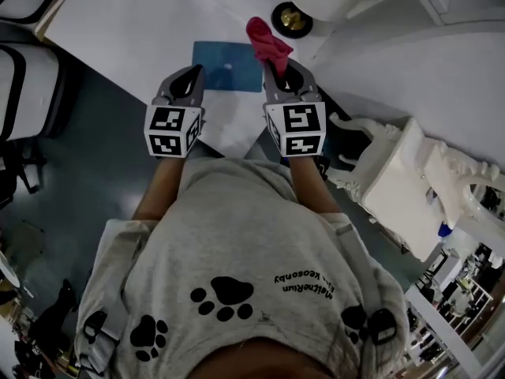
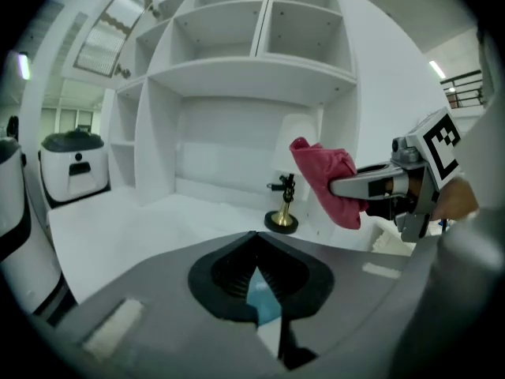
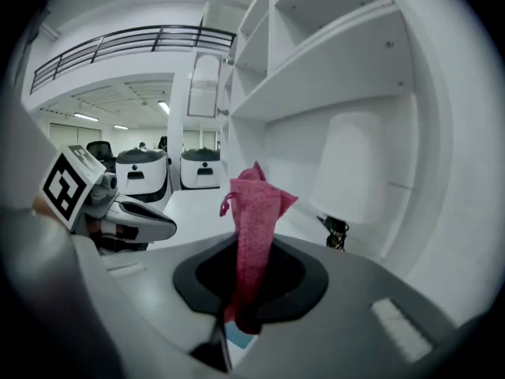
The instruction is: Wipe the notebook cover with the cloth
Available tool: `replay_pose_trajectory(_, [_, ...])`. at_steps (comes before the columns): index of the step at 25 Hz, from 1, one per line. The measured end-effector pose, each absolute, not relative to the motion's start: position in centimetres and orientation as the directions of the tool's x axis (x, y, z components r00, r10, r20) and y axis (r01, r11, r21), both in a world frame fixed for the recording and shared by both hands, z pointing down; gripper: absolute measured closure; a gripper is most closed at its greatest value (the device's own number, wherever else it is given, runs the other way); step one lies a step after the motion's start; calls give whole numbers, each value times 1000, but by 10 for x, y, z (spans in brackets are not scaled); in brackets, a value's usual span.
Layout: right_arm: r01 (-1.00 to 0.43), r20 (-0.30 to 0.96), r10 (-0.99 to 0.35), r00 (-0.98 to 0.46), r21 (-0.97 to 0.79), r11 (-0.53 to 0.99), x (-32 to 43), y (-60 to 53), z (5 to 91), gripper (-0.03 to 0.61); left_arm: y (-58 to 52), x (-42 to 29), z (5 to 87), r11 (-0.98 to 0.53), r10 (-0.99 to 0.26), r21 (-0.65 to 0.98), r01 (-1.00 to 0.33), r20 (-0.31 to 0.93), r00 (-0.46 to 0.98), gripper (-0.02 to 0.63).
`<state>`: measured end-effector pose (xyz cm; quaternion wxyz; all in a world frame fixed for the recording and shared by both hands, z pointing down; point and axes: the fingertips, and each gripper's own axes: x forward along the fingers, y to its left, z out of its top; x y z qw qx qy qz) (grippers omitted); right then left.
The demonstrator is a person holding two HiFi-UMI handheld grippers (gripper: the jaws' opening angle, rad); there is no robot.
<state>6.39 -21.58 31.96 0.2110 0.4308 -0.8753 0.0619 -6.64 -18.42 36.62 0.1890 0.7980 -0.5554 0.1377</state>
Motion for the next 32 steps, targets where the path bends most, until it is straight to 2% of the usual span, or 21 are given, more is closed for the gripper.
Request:
replay_pose_trajectory(8, [-830,144,-830,-539,81,552,66,-203,226,532,-181,-58,236,-299,-945,30,-954,128,300,615])
replay_pose_trajectory(13, [-830,78,-833,-547,79,552,67,-187,210,535,-167,-50,201,-282,-959,-10,-959,28,282,615])
replay_pose_trajectory(32, [-806,30,-811,-585,96,585,67,-181,204,535,-162,-35,202,-283,-959,-35,-958,0,284,615])
